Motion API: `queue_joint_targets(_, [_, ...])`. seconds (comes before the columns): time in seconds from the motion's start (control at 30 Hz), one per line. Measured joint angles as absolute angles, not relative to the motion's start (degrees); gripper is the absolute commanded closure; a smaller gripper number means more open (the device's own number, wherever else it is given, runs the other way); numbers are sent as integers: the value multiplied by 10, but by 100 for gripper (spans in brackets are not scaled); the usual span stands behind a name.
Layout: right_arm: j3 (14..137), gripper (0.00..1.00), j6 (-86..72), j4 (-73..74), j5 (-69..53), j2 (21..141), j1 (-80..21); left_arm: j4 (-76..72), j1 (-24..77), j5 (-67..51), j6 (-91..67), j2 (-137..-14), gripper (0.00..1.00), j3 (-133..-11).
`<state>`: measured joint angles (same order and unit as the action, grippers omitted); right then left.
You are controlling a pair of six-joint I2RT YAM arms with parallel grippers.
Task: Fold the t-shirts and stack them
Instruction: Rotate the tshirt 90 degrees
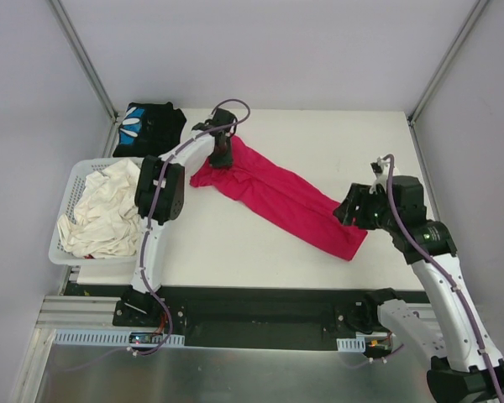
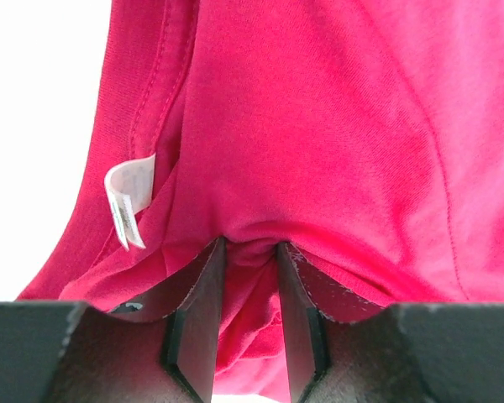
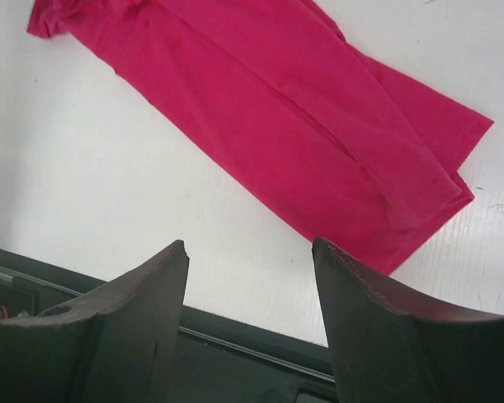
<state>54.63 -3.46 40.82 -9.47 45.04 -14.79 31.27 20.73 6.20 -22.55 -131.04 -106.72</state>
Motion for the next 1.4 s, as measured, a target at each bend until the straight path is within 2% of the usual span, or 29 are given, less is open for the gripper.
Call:
queue_joint_targets(0.13, [532, 34, -24, 408, -95, 462, -148, 356, 199, 53, -197, -1379, 70, -1192])
queue_joint_targets(0.23, [528, 33, -14, 408, -85, 503, -148, 371, 195, 45, -188, -1401, 70, -1234])
queue_joint_targets(0.53, [537, 34, 9, 393, -31, 732, -147, 397, 194, 34, -185, -1404, 70, -1249])
queue_joint_targets(0.9, [562, 35, -5, 371, -51, 813, -143, 398, 194, 35, -171, -1403, 70, -1249])
queue_joint_targets(0.93, [577, 38, -6, 371, -54, 831, -141, 398, 194, 35, -170, -1403, 69, -1249])
queue_joint_targets(0.97, [594, 55, -7, 368, -58, 856, -139, 399, 194, 35, -168, -1403, 70, -1249])
queue_joint_targets(1.03, [616, 78, -4, 364, -64, 891, -137, 399, 194, 35, -164, -1403, 69, -1249])
queue_joint_targets(1.07, [627, 98, -8, 364, -68, 912, -137, 399, 194, 35, -163, -1403, 70, -1249])
queue_joint_targets(1.23, [647, 99, -10, 363, -73, 973, -137, 399, 193, 36, -155, -1403, 70, -1249])
queue_joint_targets(1.4, [646, 99, -10, 366, -80, 981, -137, 399, 187, 36, -154, -1403, 70, -1249])
